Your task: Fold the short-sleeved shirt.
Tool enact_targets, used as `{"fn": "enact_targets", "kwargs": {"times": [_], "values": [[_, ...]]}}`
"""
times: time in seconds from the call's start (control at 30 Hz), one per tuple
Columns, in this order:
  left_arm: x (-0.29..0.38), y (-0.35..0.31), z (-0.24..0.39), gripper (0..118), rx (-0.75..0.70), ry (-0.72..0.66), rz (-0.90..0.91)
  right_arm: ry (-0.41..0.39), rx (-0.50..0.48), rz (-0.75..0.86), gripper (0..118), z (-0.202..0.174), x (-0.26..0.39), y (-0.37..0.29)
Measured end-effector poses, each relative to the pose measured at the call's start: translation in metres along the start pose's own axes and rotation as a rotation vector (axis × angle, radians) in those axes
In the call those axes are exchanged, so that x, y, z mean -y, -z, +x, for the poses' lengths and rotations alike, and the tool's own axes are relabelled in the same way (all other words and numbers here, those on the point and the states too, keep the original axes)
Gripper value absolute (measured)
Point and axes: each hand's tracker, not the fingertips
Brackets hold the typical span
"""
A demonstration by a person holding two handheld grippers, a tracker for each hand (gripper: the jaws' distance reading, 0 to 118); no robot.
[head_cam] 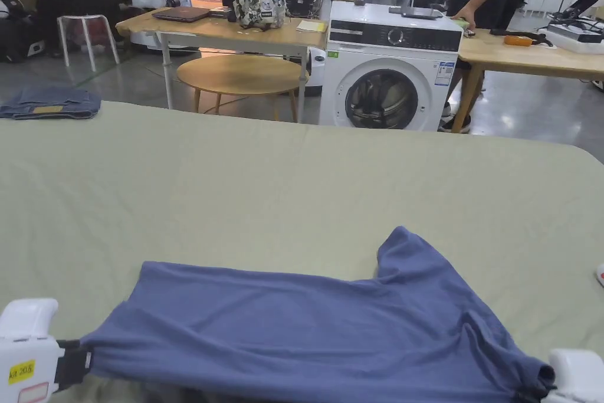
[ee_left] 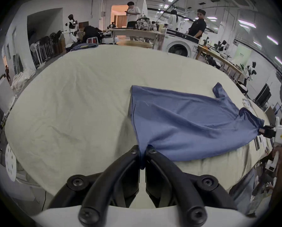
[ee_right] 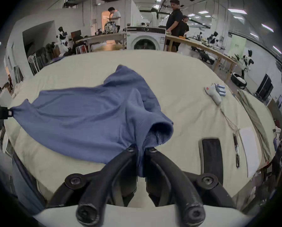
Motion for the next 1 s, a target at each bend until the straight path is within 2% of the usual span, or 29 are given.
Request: {"fn": "enact_targets", "kwargs": {"times": [0.17,0.33,0.5,0.57,0.6,0.63,0.67,0.73,0.8,0.87,1.0], "values": [[0.036,0.017,-0.004,0,-0.025,-0.003,-0.057,-0.026,0.027,-0.110,6,-0.013,0.042,0.021],[0.055,0.054,-0.014,0,-0.061,0.004,-0.149,-0.041,0.039,-0.099,6,-0.019,0.059,0.048],[0.052,0.058,-0.018,0,-0.061,-0.021,-0.137,-0.071,0.052,-0.093,8,-0.016,0.053,0.052],[0.048,0.054,-0.018,0,-0.059,-0.016,-0.141,-0.069,0.081,-0.082,18,-0.020,0.046,0.039],[0.045,0.048,-0.016,0,-0.053,-0.020,-0.139,-0.064,0.108,-0.054,30,-0.021,0.042,0.032],[0.041,0.044,-0.015,1,-0.049,-0.030,-0.134,-0.054,0.120,-0.012,50,-0.021,0.038,0.025],[0.038,0.041,-0.014,7,-0.051,-0.037,-0.120,-0.042,0.123,0.023,62,-0.022,0.033,0.018],[0.030,0.032,-0.008,25,-0.079,-0.023,-0.039,-0.023,0.129,0.091,65,-0.020,0.021,0.006],[0.019,0.025,-0.002,34,-0.088,-0.010,0.025,-0.007,0.132,0.158,65,-0.026,0.008,-0.004],[0.009,0.015,0.012,34,-0.062,-0.008,0.074,0.013,0.106,0.250,65,-0.047,-0.009,-0.034],[-0.008,0.003,0.042,34,-0.076,0.061,0.267,0.047,0.068,0.398,65,-0.068,-0.025,-0.027]]}}
